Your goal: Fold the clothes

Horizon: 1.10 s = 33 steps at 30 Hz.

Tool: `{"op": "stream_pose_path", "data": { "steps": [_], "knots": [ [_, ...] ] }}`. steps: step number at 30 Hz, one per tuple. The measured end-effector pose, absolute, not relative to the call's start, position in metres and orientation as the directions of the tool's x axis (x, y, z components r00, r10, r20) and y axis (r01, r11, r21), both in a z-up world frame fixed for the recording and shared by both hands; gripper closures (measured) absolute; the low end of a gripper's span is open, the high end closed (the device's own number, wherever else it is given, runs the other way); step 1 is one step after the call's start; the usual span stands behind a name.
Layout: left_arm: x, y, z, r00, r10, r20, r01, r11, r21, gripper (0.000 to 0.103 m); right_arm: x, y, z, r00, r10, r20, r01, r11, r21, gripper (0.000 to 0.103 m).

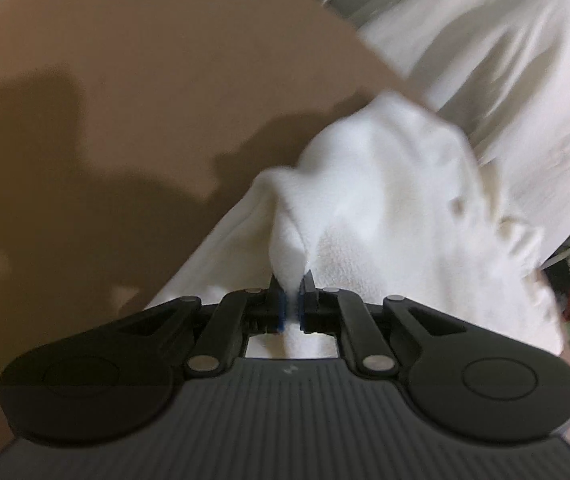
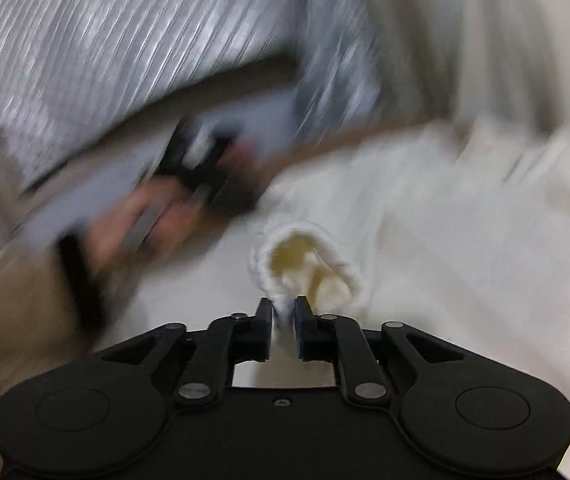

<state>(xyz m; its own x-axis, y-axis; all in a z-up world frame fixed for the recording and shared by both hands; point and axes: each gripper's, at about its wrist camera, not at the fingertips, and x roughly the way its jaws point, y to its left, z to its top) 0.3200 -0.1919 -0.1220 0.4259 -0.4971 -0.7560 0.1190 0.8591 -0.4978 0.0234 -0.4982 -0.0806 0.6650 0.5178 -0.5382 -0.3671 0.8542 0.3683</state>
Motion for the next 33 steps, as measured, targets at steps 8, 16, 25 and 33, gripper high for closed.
{"op": "stream_pose_path", "data": {
  "steps": [8,16,25,33],
  "knots": [
    [0.321,-0.201,-0.116,0.427,-0.479,-0.767,0.174,0.876,-0.450,0.094,0.042,-0.529,-0.118,0.556,0.557,-0.617,-0.110,0.785,0.610,0.042],
    [0.323,-0.196,-0.121,0.440,-0.514,-0.736,0.191,0.855,-0.482,0.087,0.046,-0.530,-0.151,0.579,0.698,-0.421,0.013,0.508,0.861,0.016],
    [0.311,-0.196,-0.102,0.518,-0.567,-0.641,0.266,0.819,-0.509,0.095,0.037,-0.499,-0.115,0.770,0.413,-0.486,0.069,0.704,0.707,0.097],
    [0.299,-0.219,-0.094,0.477,-0.625,-0.618,0.322,0.779,-0.538,0.091,0.047,-0.534,0.022,0.912,0.090,-0.401,0.046,0.947,0.318,0.097]
  ]
}}
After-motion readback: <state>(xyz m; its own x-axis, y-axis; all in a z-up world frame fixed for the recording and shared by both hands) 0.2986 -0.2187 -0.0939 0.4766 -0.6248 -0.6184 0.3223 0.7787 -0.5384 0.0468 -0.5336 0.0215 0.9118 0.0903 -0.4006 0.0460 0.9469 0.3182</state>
